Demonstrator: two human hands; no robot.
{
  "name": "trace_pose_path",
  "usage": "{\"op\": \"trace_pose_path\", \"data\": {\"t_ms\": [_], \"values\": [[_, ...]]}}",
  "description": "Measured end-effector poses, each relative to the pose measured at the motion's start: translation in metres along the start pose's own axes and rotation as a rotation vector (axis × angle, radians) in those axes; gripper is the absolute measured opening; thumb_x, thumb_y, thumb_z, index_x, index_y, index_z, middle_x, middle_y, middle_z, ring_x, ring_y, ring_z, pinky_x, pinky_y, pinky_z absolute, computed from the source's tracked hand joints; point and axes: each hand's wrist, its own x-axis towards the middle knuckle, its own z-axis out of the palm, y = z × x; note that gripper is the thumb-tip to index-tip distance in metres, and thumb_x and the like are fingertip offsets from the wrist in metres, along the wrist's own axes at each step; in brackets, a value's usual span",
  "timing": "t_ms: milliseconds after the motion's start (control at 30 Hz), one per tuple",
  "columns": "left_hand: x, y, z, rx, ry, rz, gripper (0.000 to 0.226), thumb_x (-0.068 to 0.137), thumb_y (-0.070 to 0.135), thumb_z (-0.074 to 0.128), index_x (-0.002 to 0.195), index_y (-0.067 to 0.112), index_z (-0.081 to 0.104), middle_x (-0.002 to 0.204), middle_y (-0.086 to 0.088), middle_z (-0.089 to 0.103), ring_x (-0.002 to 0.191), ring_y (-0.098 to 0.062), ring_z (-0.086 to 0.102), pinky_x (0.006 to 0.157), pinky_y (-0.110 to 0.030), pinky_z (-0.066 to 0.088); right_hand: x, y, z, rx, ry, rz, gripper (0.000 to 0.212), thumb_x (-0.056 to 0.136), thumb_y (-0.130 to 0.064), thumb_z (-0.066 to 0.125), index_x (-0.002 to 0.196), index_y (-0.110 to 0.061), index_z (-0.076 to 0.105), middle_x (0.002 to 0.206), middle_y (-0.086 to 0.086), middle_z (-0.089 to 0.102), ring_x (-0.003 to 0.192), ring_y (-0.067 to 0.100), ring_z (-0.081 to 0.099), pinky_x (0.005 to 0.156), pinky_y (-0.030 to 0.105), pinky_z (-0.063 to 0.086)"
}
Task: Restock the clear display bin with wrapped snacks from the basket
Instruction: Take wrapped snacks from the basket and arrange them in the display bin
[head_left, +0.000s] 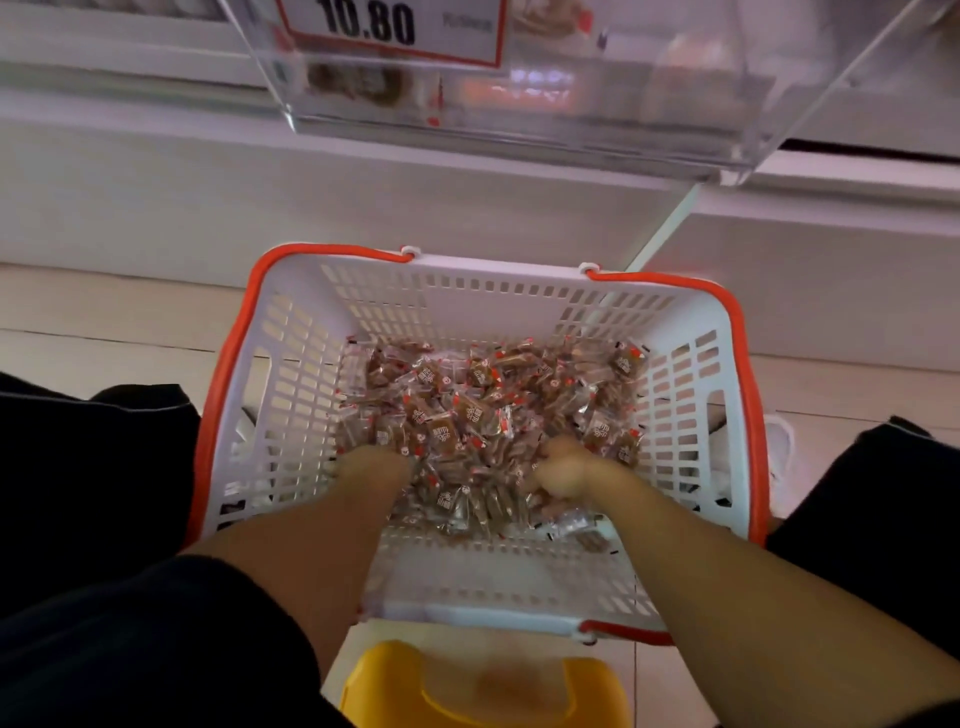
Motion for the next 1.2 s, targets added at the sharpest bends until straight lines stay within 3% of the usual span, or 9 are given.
{"op": "trace_pose_path", "data": {"t_ms": [100, 233, 433, 500, 567, 700, 867, 1033, 1200], "values": [[-0.003, -0.004, 0.007, -0.165, 0.006, 0.026, 0.041, 0.099, 0.034, 0.050, 0.133, 0.010, 0.056, 0.115, -0.010, 0.065, 0.103, -0.025, 0.063, 0.075, -0.020, 0.054, 0.000, 0.020, 0.003, 0.200, 0.008, 0.071, 0.028, 0.092, 0.003, 0.064, 0.118, -0.001, 0.057, 0.100, 0.009, 0.061, 0.091, 0.024, 0.065, 0.081, 0.044, 0.061], [-0.004, -0.012, 0.013, -0.426, -0.028, -0.018, 0.035, 0.095, 0.010, 0.057, 0.126, -0.006, 0.056, 0.124, -0.022, 0.061, 0.111, -0.034, 0.061, 0.092, -0.039, 0.053, -0.005, 0.036, 0.012, 0.417, 0.077, 0.089, 0.068, 0.087, 0.009, 0.066, 0.147, -0.010, 0.040, 0.103, 0.003, 0.054, 0.087, 0.020, 0.059, 0.071, 0.035, 0.062], [-0.024, -0.009, -0.008, -0.705, -0.200, 0.013, 0.022, 0.090, -0.004, 0.060, 0.112, -0.010, 0.062, 0.088, -0.020, 0.068, 0.056, -0.021, 0.064, 0.041, -0.026, 0.050, -0.025, 0.013, -0.005, -0.155, 0.365, 0.002, 0.012, 0.088, -0.006, 0.069, 0.097, 0.000, 0.069, 0.104, 0.021, 0.071, 0.091, 0.032, 0.071, 0.082, 0.045, 0.060], [-0.031, -0.010, -0.012, -0.764, -0.238, 0.030, 0.013, 0.088, -0.001, 0.066, 0.099, -0.009, 0.066, 0.072, -0.018, 0.070, 0.048, -0.017, 0.065, 0.038, -0.023, 0.048, -0.030, 0.008, -0.012, -0.211, 0.437, -0.025, 0.017, 0.090, -0.010, 0.067, 0.104, 0.001, 0.068, 0.107, 0.018, 0.070, 0.092, 0.030, 0.069, 0.083, 0.040, 0.060], [-0.037, -0.010, -0.013, -0.783, -0.344, 0.081, 0.015, 0.084, 0.007, 0.072, 0.094, -0.003, 0.069, 0.065, -0.010, 0.072, 0.052, -0.014, 0.064, 0.044, -0.023, 0.049, -0.037, 0.006, -0.014, -0.135, 0.400, -0.053, 0.027, 0.090, -0.008, 0.068, 0.116, -0.001, 0.065, 0.109, 0.015, 0.069, 0.093, 0.028, 0.068, 0.082, 0.040, 0.060], [-0.045, -0.004, -0.008, -0.905, -0.615, 0.155, 0.024, 0.084, 0.018, 0.073, 0.104, 0.005, 0.070, 0.101, -0.007, 0.073, 0.086, -0.015, 0.063, 0.066, -0.029, 0.055, -0.056, -0.002, -0.010, 0.410, -0.001, -0.112, 0.048, 0.090, -0.014, 0.071, 0.133, -0.010, 0.051, 0.115, 0.011, 0.064, 0.095, 0.026, 0.068, 0.081, 0.044, 0.061], [-0.054, 0.010, -0.004, -1.093, -0.789, 0.185, 0.022, 0.100, 0.026, 0.051, 0.108, 0.011, 0.064, 0.113, -0.013, 0.067, 0.099, -0.028, 0.069, 0.079, -0.048, 0.058, -0.069, -0.016, 0.002, 0.316, -0.225, -0.227, 0.027, 0.100, -0.025, 0.055, 0.125, -0.014, 0.053, 0.130, 0.012, 0.050, 0.092, 0.026, 0.061, 0.076, 0.037, 0.061], [-0.062, 0.028, -0.019, -0.809, -1.004, 0.267, 0.060, 0.096, 0.059, 0.041, 0.126, 0.010, 0.059, 0.114, -0.021, 0.067, 0.096, -0.032, 0.070, 0.071, -0.038, 0.061, -0.060, -0.017, 0.007, 0.080, 0.020, -0.379, 0.042, 0.084, -0.009, 0.076, 0.119, -0.009, 0.054, 0.113, 0.015, 0.068, 0.091, 0.029, 0.071, 0.067, 0.035, 0.060], [-0.056, 0.024, -0.020, -0.822, -1.081, 0.234, 0.037, 0.100, 0.032, 0.048, 0.124, 0.006, 0.057, 0.100, -0.012, 0.070, 0.078, -0.019, 0.071, 0.054, -0.024, 0.055, -0.044, -0.021, 0.009, 0.146, 0.098, -0.451, 0.056, 0.065, -0.008, 0.090, 0.110, -0.014, 0.057, 0.113, 0.008, 0.066, 0.097, 0.023, 0.069, 0.068, 0.030, 0.059]]}}
